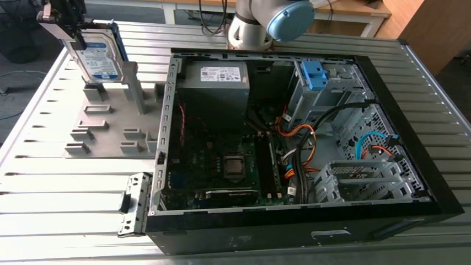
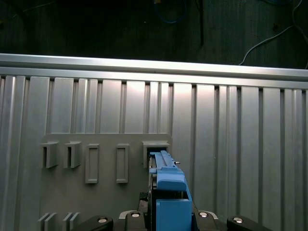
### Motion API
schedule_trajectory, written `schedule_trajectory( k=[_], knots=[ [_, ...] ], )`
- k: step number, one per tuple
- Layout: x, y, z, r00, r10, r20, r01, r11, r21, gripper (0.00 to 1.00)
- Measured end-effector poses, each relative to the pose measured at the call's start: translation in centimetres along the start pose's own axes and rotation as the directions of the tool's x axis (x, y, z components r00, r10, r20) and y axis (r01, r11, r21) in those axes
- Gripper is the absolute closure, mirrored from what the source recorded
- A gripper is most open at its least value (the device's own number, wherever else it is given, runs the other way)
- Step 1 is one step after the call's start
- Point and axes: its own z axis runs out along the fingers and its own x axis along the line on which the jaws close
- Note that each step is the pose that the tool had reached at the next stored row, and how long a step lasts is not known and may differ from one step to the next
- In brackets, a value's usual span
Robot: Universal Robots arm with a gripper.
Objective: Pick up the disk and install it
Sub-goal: 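Pick up the disk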
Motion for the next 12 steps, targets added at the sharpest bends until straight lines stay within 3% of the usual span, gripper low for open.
schedule_trajectory(
  k=[12],
  knots=[
    [-0.03, 0.02, -0.42, 1.0000, 0.000, 0.0000, 0.000, 1.0000, 0.0000, 0.64]
  ],
)
